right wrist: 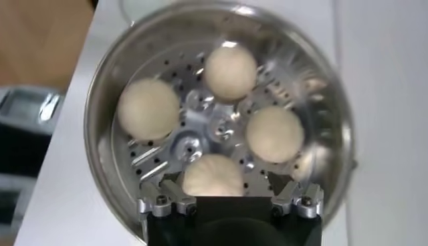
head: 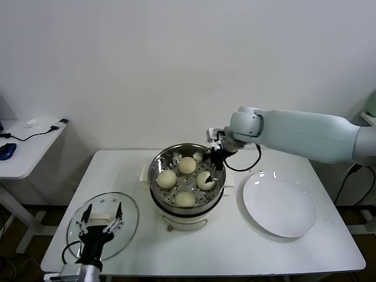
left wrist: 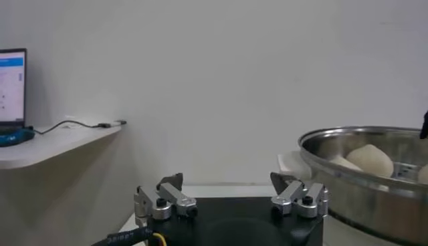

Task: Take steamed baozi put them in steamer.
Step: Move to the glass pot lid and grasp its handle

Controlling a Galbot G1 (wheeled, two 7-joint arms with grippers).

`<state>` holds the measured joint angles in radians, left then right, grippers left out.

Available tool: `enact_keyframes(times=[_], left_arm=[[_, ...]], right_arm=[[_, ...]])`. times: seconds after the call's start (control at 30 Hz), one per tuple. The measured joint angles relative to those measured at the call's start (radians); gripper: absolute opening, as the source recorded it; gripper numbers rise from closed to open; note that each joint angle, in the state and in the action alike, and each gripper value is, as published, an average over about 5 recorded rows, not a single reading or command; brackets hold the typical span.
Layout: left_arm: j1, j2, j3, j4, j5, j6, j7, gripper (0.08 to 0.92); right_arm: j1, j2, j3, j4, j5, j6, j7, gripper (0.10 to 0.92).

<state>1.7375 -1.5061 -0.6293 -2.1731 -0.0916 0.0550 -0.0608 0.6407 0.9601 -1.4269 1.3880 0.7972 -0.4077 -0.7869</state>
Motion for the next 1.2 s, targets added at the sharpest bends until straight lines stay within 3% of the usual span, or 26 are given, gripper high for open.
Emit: enact_keyframes(times=[0.33,0.67,0.97,1.2], left_arm=[[-0.016,0.018,-0.006,-0.001,-0.043,0.004,-0.037,0.823],[-0.045,0.059,-0.014,0.038,-0.045,-0.024,-0.049,0.823],[-0.057,0.077,0.002,0.082,0.006,-0.064,-0.061,0.823],[-0.049,0.09,0.008,0.113,0.061,-0.109,-0.081,0.823]], right_arm=[[-0.226,-0.202,0.416,0.013,0.017,0.067,0.266,0.823],[-0.814,-0.342,1.059,0.124,-0.107,0.179,0.557,0.823],[-1.414,-0.22,1.643,0.225,-0.22,0.303,0.64,0.823],[-1.826,-0.057,1.912,0.243,-0.259,0.437,0.652,0.823]])
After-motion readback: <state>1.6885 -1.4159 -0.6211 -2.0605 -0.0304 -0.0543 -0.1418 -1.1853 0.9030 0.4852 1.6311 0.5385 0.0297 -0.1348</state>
